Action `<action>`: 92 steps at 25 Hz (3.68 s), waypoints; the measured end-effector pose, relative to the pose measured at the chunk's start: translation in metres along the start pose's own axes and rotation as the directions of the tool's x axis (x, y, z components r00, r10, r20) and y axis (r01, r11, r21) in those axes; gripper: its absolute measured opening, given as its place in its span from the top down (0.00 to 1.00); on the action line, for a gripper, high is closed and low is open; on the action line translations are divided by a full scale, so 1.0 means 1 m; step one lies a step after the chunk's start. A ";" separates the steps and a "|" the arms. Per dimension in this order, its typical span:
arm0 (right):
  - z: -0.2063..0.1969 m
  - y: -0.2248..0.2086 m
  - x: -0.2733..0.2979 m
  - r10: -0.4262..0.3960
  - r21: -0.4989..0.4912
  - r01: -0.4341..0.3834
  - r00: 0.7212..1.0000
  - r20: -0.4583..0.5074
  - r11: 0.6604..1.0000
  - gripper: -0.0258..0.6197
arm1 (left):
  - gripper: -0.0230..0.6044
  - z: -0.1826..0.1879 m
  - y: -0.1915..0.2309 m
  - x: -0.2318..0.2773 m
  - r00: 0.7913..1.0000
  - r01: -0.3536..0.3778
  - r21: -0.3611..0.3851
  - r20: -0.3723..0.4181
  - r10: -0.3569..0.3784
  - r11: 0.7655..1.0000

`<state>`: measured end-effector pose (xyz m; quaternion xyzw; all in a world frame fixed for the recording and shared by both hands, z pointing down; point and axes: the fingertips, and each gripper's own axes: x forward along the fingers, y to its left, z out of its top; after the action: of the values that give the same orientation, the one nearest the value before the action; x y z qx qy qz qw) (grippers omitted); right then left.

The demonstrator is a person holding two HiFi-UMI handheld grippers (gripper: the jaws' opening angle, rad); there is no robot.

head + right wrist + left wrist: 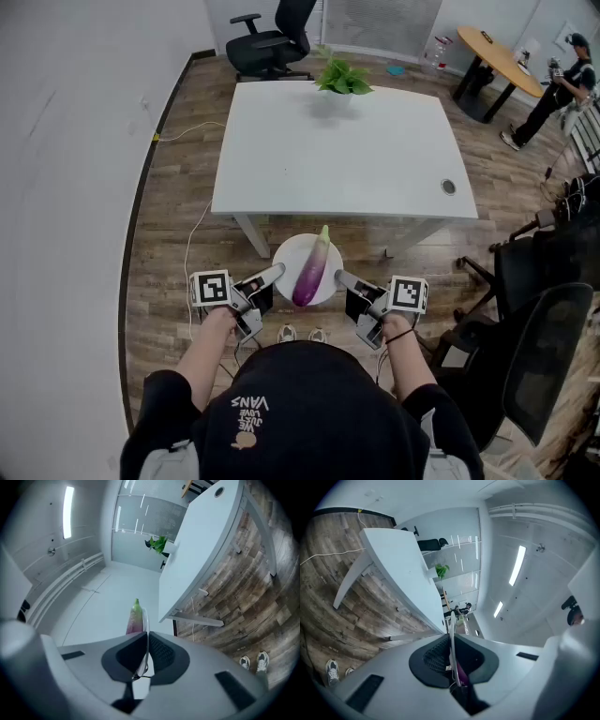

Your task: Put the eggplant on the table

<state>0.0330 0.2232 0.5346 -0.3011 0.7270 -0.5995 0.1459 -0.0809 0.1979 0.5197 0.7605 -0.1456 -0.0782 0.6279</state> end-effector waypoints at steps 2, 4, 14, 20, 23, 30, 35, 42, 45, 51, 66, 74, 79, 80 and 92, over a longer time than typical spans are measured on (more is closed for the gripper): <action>0.000 0.001 0.001 0.006 -0.001 -0.006 1.000 -0.001 1.000 0.92 | 0.93 0.002 0.004 -0.002 1.000 -0.016 0.020 -0.001 0.016 1.000; 0.001 0.001 0.001 0.009 -0.001 -0.009 1.000 -0.002 1.000 0.92 | 0.93 0.002 0.005 -0.002 1.000 -0.017 0.017 0.001 0.017 1.000; 0.002 -0.001 0.001 0.012 -0.005 -0.012 1.000 -0.010 1.000 0.92 | 0.93 0.001 0.007 -0.002 1.000 -0.024 0.016 0.009 0.024 1.000; 0.006 -0.004 -0.001 0.023 0.013 -0.023 1.000 0.000 1.000 0.92 | 0.93 0.000 0.010 0.001 1.000 -0.029 0.041 0.015 0.028 0.999; 0.006 -0.008 -0.002 0.021 0.011 -0.021 1.000 -0.006 1.000 0.92 | 0.93 -0.002 0.012 0.004 1.000 -0.020 0.018 0.022 0.020 1.000; 0.025 -0.020 -0.016 0.009 0.014 -0.009 1.000 -0.029 1.000 0.92 | 0.93 -0.006 0.009 0.029 0.999 -0.018 -0.010 0.048 0.018 1.000; 0.032 -0.020 -0.015 0.020 0.017 -0.019 0.999 -0.034 1.000 0.92 | 0.93 0.000 0.015 0.033 0.998 -0.037 0.035 0.057 0.035 0.999; 0.049 -0.021 0.002 0.028 0.019 -0.028 0.999 -0.031 0.999 0.92 | 0.93 0.024 0.017 0.041 0.998 -0.008 0.011 0.067 0.008 1.000; 0.061 -0.020 0.018 0.036 0.026 -0.036 0.999 -0.016 0.999 0.92 | 0.93 0.043 0.023 0.042 0.999 -0.024 0.029 0.048 0.023 0.999; 0.089 -0.021 0.055 0.009 0.022 -0.010 1.000 0.013 1.000 0.92 | 0.93 0.092 0.029 0.044 1.000 -0.013 0.018 0.007 0.013 1.000; 0.137 -0.030 0.112 -0.021 0.033 0.019 0.999 0.045 0.999 0.92 | 0.93 0.167 0.047 0.056 0.999 -0.011 0.013 -0.051 0.012 1.000; 0.188 -0.042 0.134 -0.013 0.016 0.013 1.000 -0.014 1.000 0.92 | 0.93 0.206 0.066 0.085 0.998 -0.054 0.061 -0.010 0.055 0.997; 0.230 -0.054 0.148 -0.020 -0.002 0.020 0.997 -0.077 1.000 0.92 | 0.93 0.235 0.074 0.110 0.997 -0.068 0.062 0.042 0.066 0.996; 0.239 -0.056 0.151 -0.015 -0.007 0.015 0.996 -0.088 1.000 0.92 | 0.93 0.242 0.076 0.115 0.996 -0.075 0.072 0.052 0.072 0.995; 0.312 -0.076 0.192 -0.016 -0.013 0.014 0.982 -0.188 1.000 0.92 | 0.93 0.305 0.096 0.154 0.987 -0.102 0.063 0.133 0.093 0.993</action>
<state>0.0824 -0.1470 0.5614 -0.2492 0.7388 -0.6222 0.0702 -0.0394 -0.1520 0.5628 0.7672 -0.2258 -0.0918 0.5933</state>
